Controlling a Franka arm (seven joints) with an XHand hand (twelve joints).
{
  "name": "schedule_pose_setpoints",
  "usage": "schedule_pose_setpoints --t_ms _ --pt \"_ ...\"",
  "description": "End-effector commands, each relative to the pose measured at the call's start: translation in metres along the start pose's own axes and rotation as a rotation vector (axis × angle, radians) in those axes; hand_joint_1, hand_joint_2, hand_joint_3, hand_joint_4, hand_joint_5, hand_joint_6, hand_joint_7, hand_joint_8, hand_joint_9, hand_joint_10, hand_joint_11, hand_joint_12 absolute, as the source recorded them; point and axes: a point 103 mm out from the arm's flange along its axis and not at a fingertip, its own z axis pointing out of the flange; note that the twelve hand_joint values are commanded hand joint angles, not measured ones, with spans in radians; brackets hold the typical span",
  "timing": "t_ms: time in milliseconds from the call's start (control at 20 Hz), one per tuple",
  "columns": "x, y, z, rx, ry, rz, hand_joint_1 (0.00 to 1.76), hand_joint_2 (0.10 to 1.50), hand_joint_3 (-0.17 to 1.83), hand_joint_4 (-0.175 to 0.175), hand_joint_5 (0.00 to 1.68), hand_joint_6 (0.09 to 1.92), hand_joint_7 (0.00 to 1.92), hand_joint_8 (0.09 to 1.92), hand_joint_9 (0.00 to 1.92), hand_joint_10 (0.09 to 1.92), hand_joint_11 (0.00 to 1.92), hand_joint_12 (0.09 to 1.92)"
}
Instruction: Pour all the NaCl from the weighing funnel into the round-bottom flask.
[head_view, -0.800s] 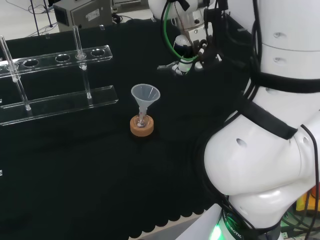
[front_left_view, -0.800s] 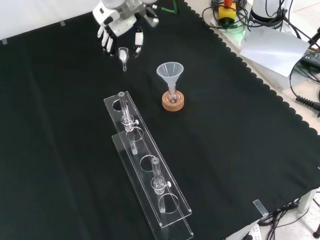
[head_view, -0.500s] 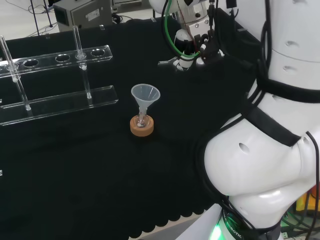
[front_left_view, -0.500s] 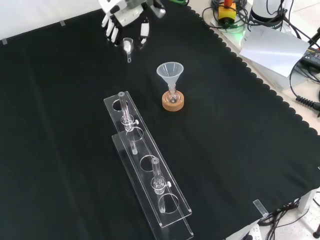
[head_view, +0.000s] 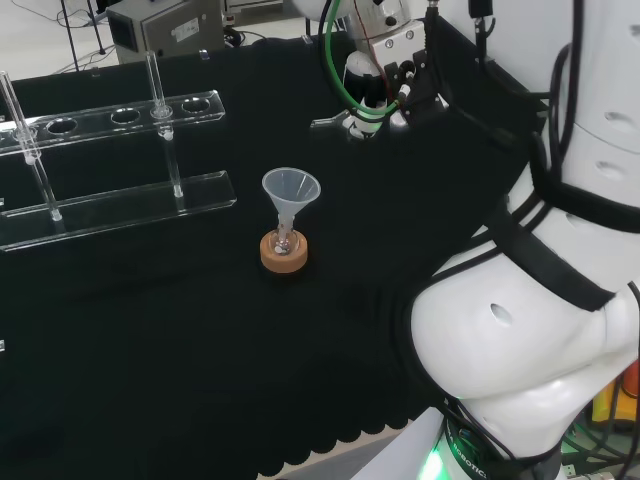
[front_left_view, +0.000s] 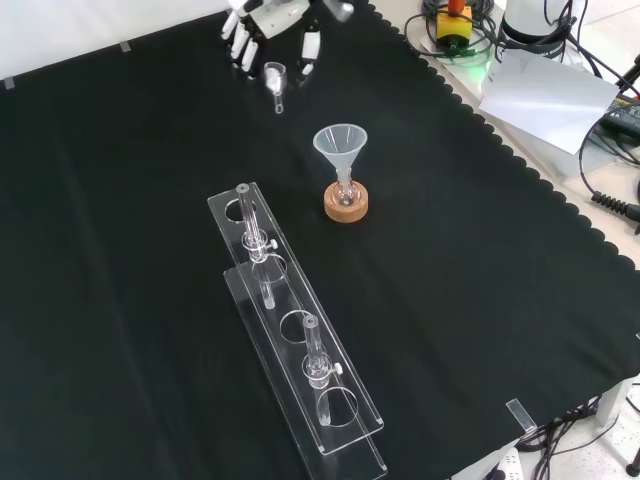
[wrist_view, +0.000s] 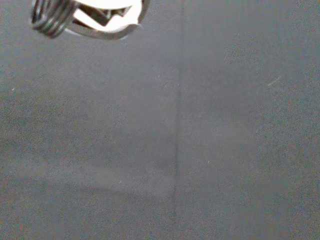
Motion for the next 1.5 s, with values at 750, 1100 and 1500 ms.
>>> schedule_pose_setpoints --t_ms 750,1100,1500 --pt "0.037 -0.076 0.001 0.091 -0.088 -0.036 1.07 0.67 0.83 0.175 1.07 1.11 0.67 0.67 0.95 0.5 0.59 1.24" --pt "0.048 -0.066 0.0 0.13 -0.154 -0.041 1.07 0.67 0.83 0.175 1.07 1.11 0.67 0.67 0.95 0.5 0.59 1.24" --pt "0.052 -0.06 0.0 0.148 -0.242 -0.038 1.07 0.67 0.83 0.175 1.07 1.11 0.67 0.67 0.95 0.5 0.59 1.24"
